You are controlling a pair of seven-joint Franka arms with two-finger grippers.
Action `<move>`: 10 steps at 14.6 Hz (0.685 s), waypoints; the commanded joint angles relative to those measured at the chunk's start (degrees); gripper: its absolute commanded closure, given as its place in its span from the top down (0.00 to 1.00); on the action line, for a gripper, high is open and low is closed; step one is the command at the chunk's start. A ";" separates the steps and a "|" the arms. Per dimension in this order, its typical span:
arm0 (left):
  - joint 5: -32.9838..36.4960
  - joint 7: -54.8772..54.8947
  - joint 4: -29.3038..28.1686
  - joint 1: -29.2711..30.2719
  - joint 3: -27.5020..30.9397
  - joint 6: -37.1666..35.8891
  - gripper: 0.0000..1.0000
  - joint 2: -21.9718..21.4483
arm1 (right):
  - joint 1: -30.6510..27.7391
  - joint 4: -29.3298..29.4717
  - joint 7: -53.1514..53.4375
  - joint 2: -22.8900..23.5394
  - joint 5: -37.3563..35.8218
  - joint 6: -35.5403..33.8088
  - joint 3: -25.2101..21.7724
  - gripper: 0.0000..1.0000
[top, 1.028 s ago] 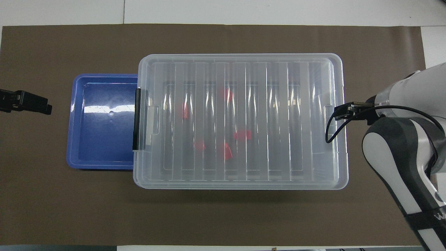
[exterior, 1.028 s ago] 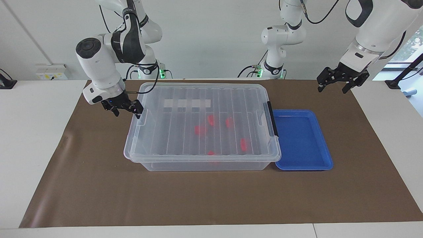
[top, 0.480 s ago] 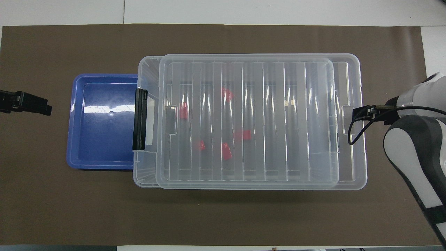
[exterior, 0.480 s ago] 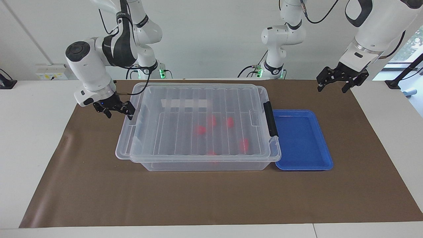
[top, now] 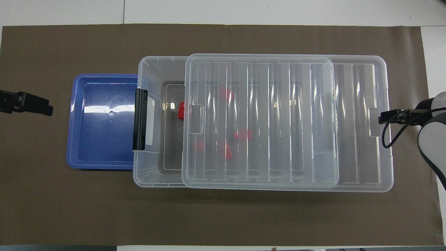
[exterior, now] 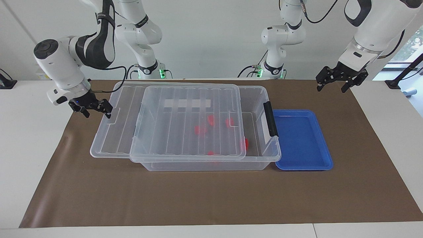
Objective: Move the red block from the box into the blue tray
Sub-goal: 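Slide the clear lid away from the tray with the right gripper, then reach the left gripper over the tray into the opened box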
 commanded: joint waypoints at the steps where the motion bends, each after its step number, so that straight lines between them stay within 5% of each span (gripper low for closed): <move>1: -0.34 0.49 -2.19 -0.46 -0.10 0.51 1.00 -1.67 | -0.65 -0.55 -4.67 -1.17 0.35 0.75 -2.41 1.00; 6: -0.25 -3.35 -3.69 -6.06 -1.07 1.91 1.00 -2.37 | -0.65 -0.29 -7.84 -1.09 0.35 0.66 -4.52 1.00; 10: -0.25 -10.05 -11.14 -14.06 -1.16 10.77 1.00 -5.62 | -0.65 -0.11 -10.92 -1.09 0.35 0.66 -6.28 1.00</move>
